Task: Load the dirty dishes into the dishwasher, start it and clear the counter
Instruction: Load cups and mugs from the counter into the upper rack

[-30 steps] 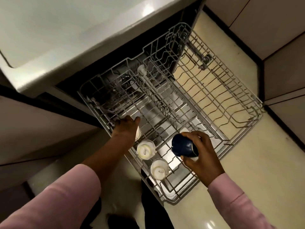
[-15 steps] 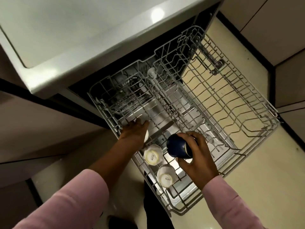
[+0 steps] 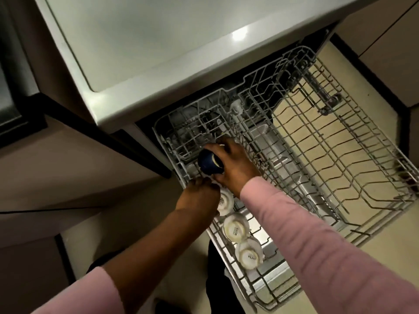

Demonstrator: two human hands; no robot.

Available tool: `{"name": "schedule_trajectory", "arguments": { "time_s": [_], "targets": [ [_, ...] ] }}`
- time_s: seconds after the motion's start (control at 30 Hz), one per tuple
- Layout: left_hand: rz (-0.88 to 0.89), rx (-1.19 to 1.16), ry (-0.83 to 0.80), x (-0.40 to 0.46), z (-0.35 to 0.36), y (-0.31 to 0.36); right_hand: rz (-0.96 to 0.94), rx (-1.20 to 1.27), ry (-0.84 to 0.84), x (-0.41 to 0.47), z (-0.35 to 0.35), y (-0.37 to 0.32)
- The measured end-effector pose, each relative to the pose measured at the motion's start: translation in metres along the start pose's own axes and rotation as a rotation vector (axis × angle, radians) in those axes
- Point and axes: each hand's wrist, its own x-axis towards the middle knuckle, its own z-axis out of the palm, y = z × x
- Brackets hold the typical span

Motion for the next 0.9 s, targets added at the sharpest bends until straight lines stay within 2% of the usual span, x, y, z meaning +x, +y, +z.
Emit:
{"name": "schedule_trajectory", "arguments": {
  "time_s": [0.1,0.17,0.27,0.37,0.47,0.57,0.73,0.9],
  "targets": [
    [0.157,-0.115,0.28,-0.029,-0.006,-0.026,0.063,0.025,-0.168,0.018,0.022,-0.004],
    [0.19,-0.149,0.423,-0.044,-0.007,-0.047,0.023,-0.051,-0.247,0.019,0.037,-0.009],
    [0.125,-0.163,0.522,-0.063,-0.01,-0.069,-0.017,-0.098,-0.278,0.013,0.043,-0.007],
    [0.041,-0.181,0.6,-0.08,-0.005,-0.088,0.046,-0.088,-0.365,0.014,0.034,-0.011],
    [-0.031,-0.203,0.622,-0.099,0.0,-0.099,0.129,-0.109,-0.341,0.012,0.007,-0.032],
    [-0.076,-0.233,0.664,-0.123,0.0,-0.105,0.055,-0.221,-0.302,-0.001,-0.03,-0.067],
    [-0.126,-0.277,0.799,-0.188,-0.026,-0.109,-0.139,-0.317,-0.418,-0.031,-0.077,-0.147],
    [-0.176,-0.278,0.938,-0.279,-0.061,-0.125,-0.36,-0.242,-0.331,-0.054,-0.106,-0.246]
  ]
}}
